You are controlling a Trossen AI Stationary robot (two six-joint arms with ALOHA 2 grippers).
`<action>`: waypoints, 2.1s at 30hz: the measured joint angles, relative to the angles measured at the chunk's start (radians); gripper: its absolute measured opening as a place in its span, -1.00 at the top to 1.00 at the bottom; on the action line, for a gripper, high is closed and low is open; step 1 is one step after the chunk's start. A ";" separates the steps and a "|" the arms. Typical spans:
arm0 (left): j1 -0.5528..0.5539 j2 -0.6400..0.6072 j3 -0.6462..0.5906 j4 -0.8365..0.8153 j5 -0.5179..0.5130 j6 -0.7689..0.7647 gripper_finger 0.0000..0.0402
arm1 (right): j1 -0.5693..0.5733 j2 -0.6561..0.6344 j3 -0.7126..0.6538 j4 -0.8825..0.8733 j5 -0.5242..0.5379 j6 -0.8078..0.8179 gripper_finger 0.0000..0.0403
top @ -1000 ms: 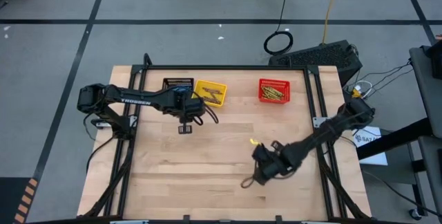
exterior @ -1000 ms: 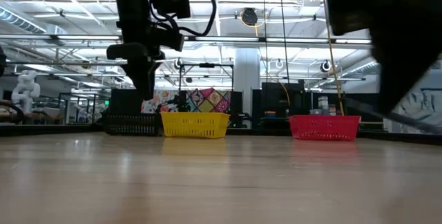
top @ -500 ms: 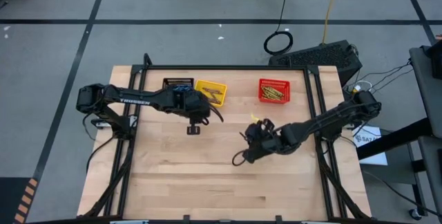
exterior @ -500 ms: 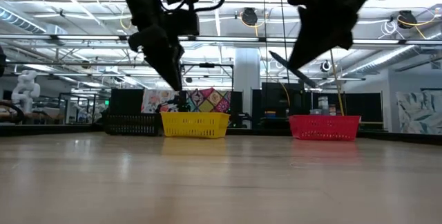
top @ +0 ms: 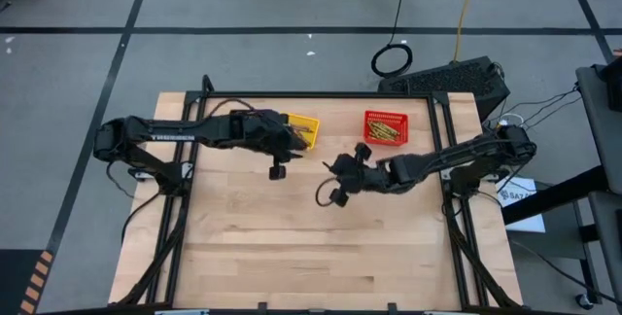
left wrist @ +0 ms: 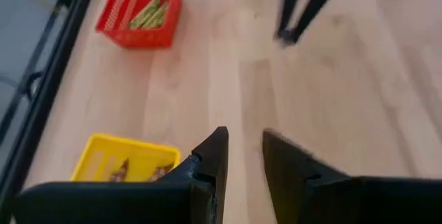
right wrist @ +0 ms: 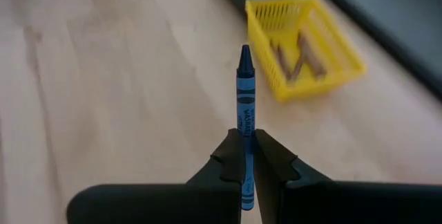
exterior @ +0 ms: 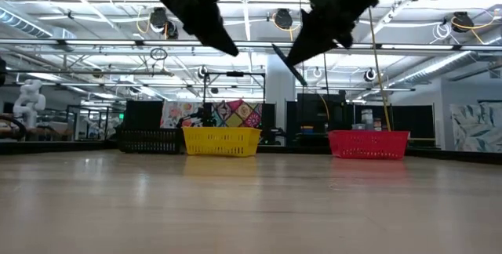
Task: Sort crayons
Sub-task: Put the blue crayon into the black bin
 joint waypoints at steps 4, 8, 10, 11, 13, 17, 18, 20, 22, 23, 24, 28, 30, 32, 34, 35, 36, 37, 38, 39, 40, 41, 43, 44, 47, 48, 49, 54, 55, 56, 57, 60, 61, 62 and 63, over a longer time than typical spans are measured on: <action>0.037 -0.006 0.000 0.028 0.042 0.013 0.58 | -0.043 -0.015 0.000 0.082 -0.009 -0.111 1.00; 0.059 -0.010 -0.003 0.020 0.090 0.003 0.58 | -0.068 -0.033 0.000 0.119 -0.029 -0.155 1.00; 0.060 -0.010 -0.003 0.036 0.145 -0.017 0.58 | -0.071 -0.040 0.000 0.156 -0.030 -0.186 1.00; 0.061 -0.010 -0.003 0.048 0.167 -0.030 0.58 | -0.070 -0.044 0.000 0.161 -0.030 -0.201 1.00; 0.061 -0.010 -0.003 0.073 0.180 -0.049 0.58 | -0.070 -0.045 0.000 0.205 -0.030 -0.226 1.00; 0.054 -0.008 -0.003 0.115 0.206 -0.064 0.58 | -0.074 -0.054 0.000 0.226 -0.031 -0.269 1.00; 0.051 -0.008 -0.003 0.129 0.209 -0.065 0.58 | -0.075 -0.054 0.000 0.227 -0.031 -0.275 1.00; 0.048 -0.008 -0.003 0.170 0.210 -0.065 0.58 | -0.080 -0.054 0.000 0.222 -0.040 -0.282 1.00; 0.048 -0.008 -0.003 0.204 0.210 -0.065 0.58 | -0.086 -0.054 0.000 0.224 -0.079 -0.296 1.00; 0.048 -0.008 -0.003 0.218 0.210 -0.065 0.58 | -0.089 -0.054 0.000 0.231 -0.083 -0.300 1.00; 0.048 -0.008 -0.003 0.226 0.210 -0.065 0.58 | -0.092 -0.054 0.000 0.236 -0.085 -0.301 1.00; 0.047 -0.008 -0.003 0.226 0.210 -0.065 0.58 | -0.103 -0.054 0.000 0.241 -0.084 -0.312 1.00; 0.048 -0.007 -0.003 0.227 0.210 -0.065 0.58 | -0.105 -0.054 0.000 0.252 -0.083 -0.320 1.00; 0.048 -0.007 -0.003 0.226 0.210 -0.065 0.58 | -0.106 -0.054 0.000 0.261 -0.083 -0.327 1.00; 0.048 -0.007 -0.003 0.227 0.214 -0.065 0.58 | -0.108 -0.054 0.000 0.261 -0.085 -0.327 1.00; 0.048 -0.007 -0.003 0.229 0.215 -0.064 0.58 | -0.109 -0.054 0.000 0.262 -0.084 -0.326 1.00; 0.048 -0.007 -0.003 0.232 0.215 -0.064 0.58 | -0.110 -0.054 0.000 0.262 -0.084 -0.324 1.00; 0.048 -0.007 -0.003 0.237 0.216 -0.064 0.58 | -0.110 -0.054 0.000 0.262 -0.084 -0.322 1.00; 0.048 -0.007 -0.003 0.243 0.217 -0.064 0.58 | -0.111 -0.054 0.000 0.263 -0.084 -0.322 1.00; 0.048 -0.007 -0.003 0.250 0.218 -0.065 0.58 | -0.111 -0.054 0.000 0.264 -0.083 -0.322 1.00; 0.048 -0.007 -0.003 0.260 0.218 -0.064 0.58 | -0.111 -0.054 0.000 0.269 -0.083 -0.323 1.00; 0.048 -0.007 -0.003 0.270 0.218 -0.065 0.58 | -0.112 -0.054 0.000 0.278 -0.084 -0.324 1.00; 0.048 -0.007 -0.003 0.288 0.218 -0.065 0.58 | -0.115 -0.053 0.000 0.306 -0.091 -0.331 1.00; 0.048 -0.007 -0.002 0.290 0.218 -0.065 0.58 | -0.118 -0.053 0.000 0.321 -0.109 -0.339 1.00; 0.048 -0.007 -0.002 0.293 0.218 -0.066 0.58 | -0.128 -0.053 0.000 0.353 -0.134 -0.355 1.00; 0.048 -0.007 -0.002 0.293 0.218 -0.066 0.58 | -0.130 -0.053 0.000 0.358 -0.133 -0.357 1.00; 0.048 -0.007 -0.002 0.294 0.218 -0.067 0.58 | -0.134 -0.053 0.000 0.358 -0.134 -0.359 1.00; 0.048 -0.007 -0.002 0.306 0.218 -0.088 0.63 | -0.136 -0.053 0.000 0.358 -0.135 -0.359 1.00; 0.048 -0.007 -0.002 0.305 0.218 -0.085 0.66 | -0.136 -0.053 0.000 0.358 -0.136 -0.358 1.00; 0.048 -0.007 -0.002 0.305 0.217 -0.084 0.69 | -0.135 -0.053 0.000 0.358 -0.136 -0.357 1.00; 0.048 -0.007 -0.002 0.305 0.217 -0.084 0.74 | -0.135 -0.053 0.000 0.359 -0.136 -0.358 1.00; 0.048 -0.007 -0.002 0.304 0.215 -0.082 0.90 | -0.135 -0.053 0.000 0.364 -0.138 -0.357 1.00; 0.048 -0.007 -0.002 0.304 0.214 -0.082 0.93 | -0.135 -0.053 0.000 0.364 -0.138 -0.357 1.00; 0.048 -0.007 -0.002 0.303 0.213 -0.082 0.95 | -0.135 -0.053 0.000 0.363 -0.138 -0.357 1.00; 0.048 -0.007 -0.002 0.303 0.213 -0.081 0.95 | -0.135 -0.053 0.000 0.363 -0.137 -0.358 1.00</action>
